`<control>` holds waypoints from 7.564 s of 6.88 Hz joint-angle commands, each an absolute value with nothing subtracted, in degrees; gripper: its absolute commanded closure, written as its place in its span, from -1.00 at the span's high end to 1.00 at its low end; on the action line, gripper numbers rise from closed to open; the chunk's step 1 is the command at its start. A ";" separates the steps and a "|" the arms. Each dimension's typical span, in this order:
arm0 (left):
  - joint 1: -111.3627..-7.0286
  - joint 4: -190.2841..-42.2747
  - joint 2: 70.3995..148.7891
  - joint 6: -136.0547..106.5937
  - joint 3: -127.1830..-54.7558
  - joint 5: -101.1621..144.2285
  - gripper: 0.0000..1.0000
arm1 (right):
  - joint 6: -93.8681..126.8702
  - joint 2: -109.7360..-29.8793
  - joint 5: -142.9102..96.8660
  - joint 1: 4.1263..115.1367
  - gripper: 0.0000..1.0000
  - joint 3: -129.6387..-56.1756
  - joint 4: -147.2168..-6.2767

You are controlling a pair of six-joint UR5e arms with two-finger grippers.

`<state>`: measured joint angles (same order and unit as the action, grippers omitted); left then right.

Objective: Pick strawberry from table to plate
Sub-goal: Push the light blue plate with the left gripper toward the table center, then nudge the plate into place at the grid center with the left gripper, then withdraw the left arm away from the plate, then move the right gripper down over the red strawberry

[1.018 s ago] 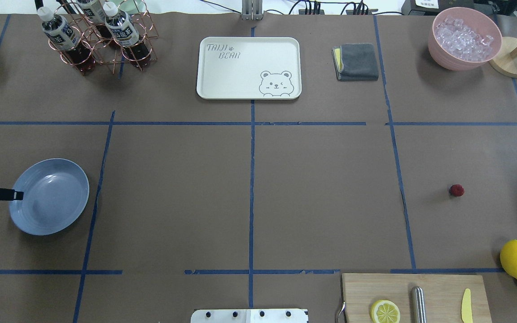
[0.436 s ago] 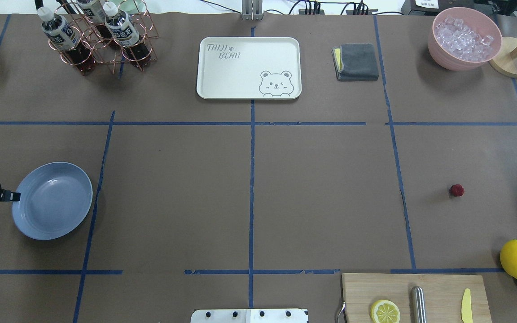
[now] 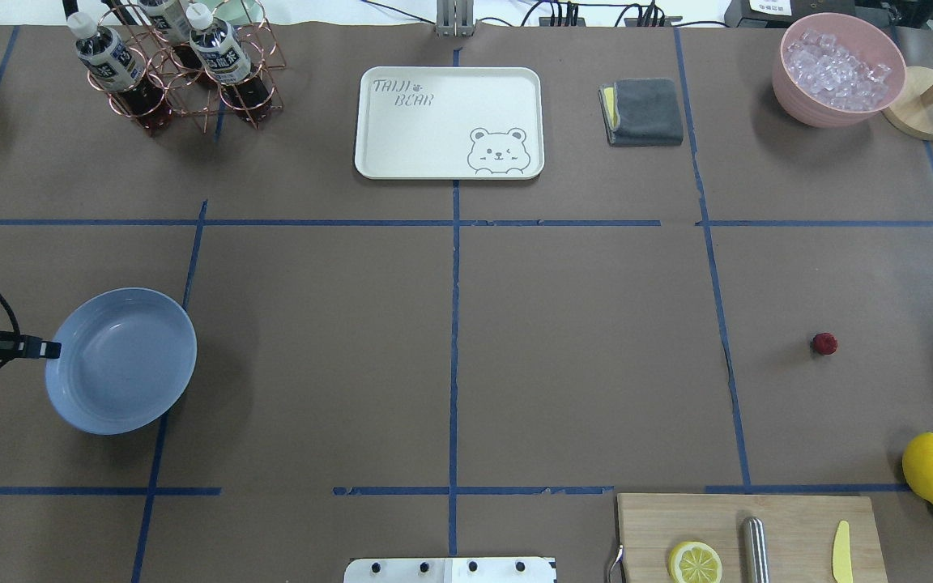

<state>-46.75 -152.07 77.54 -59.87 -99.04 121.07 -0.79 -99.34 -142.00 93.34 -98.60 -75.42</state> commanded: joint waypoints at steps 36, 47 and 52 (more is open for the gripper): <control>-73.29 -92.63 105.60 -21.48 -104.43 127.47 1.00 | 0.08 -98.79 -143.61 91.85 1.00 -106.61 -75.41; -96.42 -79.19 91.49 15.47 -98.44 132.89 1.00 | 57.14 -96.23 -114.26 46.50 1.00 -114.44 -61.43; -96.06 -80.33 91.49 15.47 -98.09 132.89 1.00 | 48.87 -101.87 -111.71 46.41 1.00 -107.23 -53.71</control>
<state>-96.09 -80.31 91.50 15.47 -98.19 132.89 49.02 -101.75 -111.90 46.41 -108.83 -55.64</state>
